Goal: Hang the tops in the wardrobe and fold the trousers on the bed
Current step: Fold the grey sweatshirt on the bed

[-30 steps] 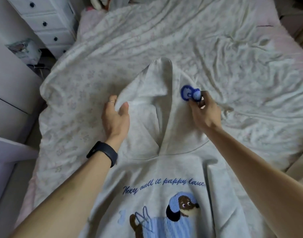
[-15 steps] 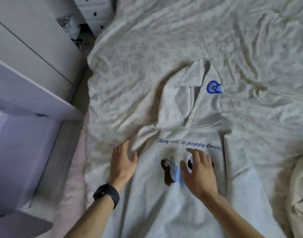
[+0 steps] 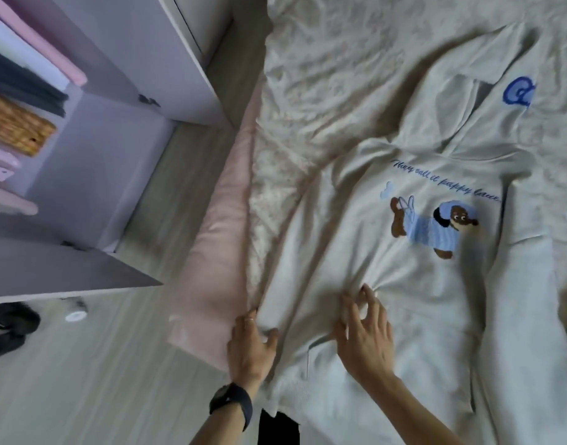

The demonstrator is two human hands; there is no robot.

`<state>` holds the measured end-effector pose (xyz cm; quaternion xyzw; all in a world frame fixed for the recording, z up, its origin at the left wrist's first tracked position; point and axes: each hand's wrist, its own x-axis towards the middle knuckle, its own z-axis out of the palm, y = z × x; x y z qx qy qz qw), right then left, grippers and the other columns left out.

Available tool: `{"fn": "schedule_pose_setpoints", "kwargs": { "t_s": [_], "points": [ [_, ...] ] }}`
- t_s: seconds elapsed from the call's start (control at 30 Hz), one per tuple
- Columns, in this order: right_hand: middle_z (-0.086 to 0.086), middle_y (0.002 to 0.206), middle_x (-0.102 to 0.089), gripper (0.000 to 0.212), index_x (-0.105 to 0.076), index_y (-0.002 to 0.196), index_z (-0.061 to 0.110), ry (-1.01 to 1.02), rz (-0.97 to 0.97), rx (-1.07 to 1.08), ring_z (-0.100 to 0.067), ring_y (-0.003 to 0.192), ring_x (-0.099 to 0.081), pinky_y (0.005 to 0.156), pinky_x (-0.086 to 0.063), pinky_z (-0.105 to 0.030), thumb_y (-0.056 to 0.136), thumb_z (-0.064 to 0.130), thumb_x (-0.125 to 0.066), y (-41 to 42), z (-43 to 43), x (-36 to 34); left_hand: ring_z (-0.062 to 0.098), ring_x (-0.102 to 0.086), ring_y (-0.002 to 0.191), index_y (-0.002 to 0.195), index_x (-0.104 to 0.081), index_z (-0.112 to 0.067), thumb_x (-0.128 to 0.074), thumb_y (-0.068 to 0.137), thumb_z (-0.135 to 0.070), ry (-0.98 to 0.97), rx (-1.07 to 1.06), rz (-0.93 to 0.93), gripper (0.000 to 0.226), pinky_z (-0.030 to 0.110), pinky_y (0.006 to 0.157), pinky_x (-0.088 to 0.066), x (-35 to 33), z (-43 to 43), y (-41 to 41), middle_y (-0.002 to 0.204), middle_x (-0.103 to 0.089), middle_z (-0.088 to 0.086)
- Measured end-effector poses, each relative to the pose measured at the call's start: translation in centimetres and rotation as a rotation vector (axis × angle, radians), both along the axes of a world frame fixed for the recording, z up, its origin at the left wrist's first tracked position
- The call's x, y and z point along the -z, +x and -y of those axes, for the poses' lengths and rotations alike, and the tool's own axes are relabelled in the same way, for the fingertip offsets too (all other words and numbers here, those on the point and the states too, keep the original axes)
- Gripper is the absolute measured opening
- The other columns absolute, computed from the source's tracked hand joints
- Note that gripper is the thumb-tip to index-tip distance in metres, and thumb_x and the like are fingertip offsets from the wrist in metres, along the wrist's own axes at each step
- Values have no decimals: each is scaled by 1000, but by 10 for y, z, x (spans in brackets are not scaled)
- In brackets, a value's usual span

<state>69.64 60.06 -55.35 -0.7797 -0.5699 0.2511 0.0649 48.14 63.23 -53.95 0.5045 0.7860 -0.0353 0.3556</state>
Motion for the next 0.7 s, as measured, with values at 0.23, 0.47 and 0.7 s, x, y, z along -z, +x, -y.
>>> {"fn": "schedule_pose_setpoints", "kwargs": {
  "t_s": [0.23,0.47,0.7],
  "points": [
    [-25,157,-28,63,-59,130,9,-15,257,3,-41,145,-24,111,-33,-55,68,7,-71,-50,2,-9,18,-65,82,88,-55,-26,-68,78,-46,-229,-26,234,27,33,72,-50,5,27,-61,82,-65,-12],
    [-6,144,-49,47,-56,133,22,-93,80,-87,-29,135,-37,103,-38,-47,91,42,-61,-136,-21,-24,8,-46,53,72,-47,-24,-70,83,-42,-234,67,408,31,20,47,-32,2,36,-105,66,-52,-9],
    [-6,142,-46,56,-50,137,22,-181,-30,173,-28,130,-41,102,-41,-45,97,59,-35,-155,-64,-46,14,-58,66,86,-53,-33,-69,88,-40,46,132,409,18,31,58,-44,-60,-15,-156,73,-59,-12]
  ]
}}
